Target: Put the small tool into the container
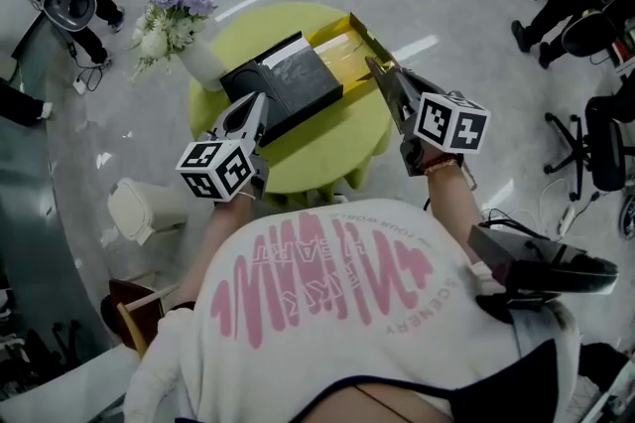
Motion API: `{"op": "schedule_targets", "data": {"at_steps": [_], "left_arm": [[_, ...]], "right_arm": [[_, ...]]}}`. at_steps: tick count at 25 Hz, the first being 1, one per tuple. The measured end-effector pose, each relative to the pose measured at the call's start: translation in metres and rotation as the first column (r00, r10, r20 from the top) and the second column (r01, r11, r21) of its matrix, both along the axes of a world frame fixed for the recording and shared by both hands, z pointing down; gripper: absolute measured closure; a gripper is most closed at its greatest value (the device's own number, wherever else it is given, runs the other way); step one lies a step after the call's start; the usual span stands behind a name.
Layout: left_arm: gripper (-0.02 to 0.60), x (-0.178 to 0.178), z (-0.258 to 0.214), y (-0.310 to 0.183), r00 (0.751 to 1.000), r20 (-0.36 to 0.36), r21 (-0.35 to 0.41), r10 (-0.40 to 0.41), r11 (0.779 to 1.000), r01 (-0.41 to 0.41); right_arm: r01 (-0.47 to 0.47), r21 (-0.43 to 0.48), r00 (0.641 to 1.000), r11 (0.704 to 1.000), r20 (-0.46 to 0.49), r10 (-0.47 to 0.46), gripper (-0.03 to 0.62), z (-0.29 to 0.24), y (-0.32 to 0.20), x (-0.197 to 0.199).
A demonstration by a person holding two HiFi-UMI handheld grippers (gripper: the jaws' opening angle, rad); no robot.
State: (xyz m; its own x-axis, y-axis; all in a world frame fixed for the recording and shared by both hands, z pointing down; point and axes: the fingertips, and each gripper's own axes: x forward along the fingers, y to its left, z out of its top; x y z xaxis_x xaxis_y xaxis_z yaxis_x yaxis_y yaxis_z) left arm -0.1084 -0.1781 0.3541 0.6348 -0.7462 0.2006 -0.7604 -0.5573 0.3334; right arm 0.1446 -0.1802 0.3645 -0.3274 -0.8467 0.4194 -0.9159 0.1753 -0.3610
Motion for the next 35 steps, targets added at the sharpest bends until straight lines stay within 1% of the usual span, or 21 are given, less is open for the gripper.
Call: {"op": "schedule_targets", "data": {"at_steps": [6, 9, 11, 15, 22, 26, 31, 35], "left_arm": [[0.574, 0.010, 0.002, -0.030, 1.000, 0.006, 0.000, -0.017, 1.000, 0.017], [0.574, 0.018, 0.008, -0.043, 1.000, 0.005, -0.005, -0.027, 1.000, 0.027], [0.574, 0.025, 0.014, -0.052, 0.999, 0.016, -0.018, -0.028, 0.999, 0.028], [0.574, 0.034, 0.027, -0.069, 0.998, 0.048, -0.049, -0.028, 0.998, 0.030], [0.574, 0.035, 0.045, -0.090, 0.995, 0.087, -0.097, -0.058, 0.993, 0.066], [0.574, 0.030, 0.049, -0.098, 0.993, 0.094, -0.102, -0.076, 0.991, 0.086], [0.574, 0.018, 0.056, -0.106, 0.989, 0.095, -0.117, -0.113, 0.985, 0.124], [0.574, 0.015, 0.062, -0.110, 0.988, 0.097, -0.138, -0.121, 0.981, 0.133]], "right_arm": [[0.057, -0.012, 0.998, 0.998, -0.003, -0.057, 0.580, 0.003, -0.039, -0.001], [0.114, -0.016, 0.992, 0.993, -0.049, -0.115, 0.580, 0.005, -0.059, -0.003], [0.142, -0.022, 0.987, 0.990, -0.073, -0.143, 0.580, 0.008, -0.072, -0.004], [0.167, -0.051, 0.984, 0.985, -0.058, -0.170, 0.580, 0.023, -0.094, -0.006], [0.199, -0.102, 0.978, 0.975, -0.046, -0.205, 0.580, 0.052, -0.129, -0.006], [0.243, -0.145, 0.965, 0.959, -0.063, -0.254, 0.580, 0.069, -0.147, -0.011], [0.300, -0.184, 0.941, 0.936, -0.101, -0.322, 0.580, 0.083, -0.165, -0.019], [0.347, -0.210, 0.923, 0.914, -0.095, -0.372, 0.580, 0.091, -0.173, -0.027]]}}
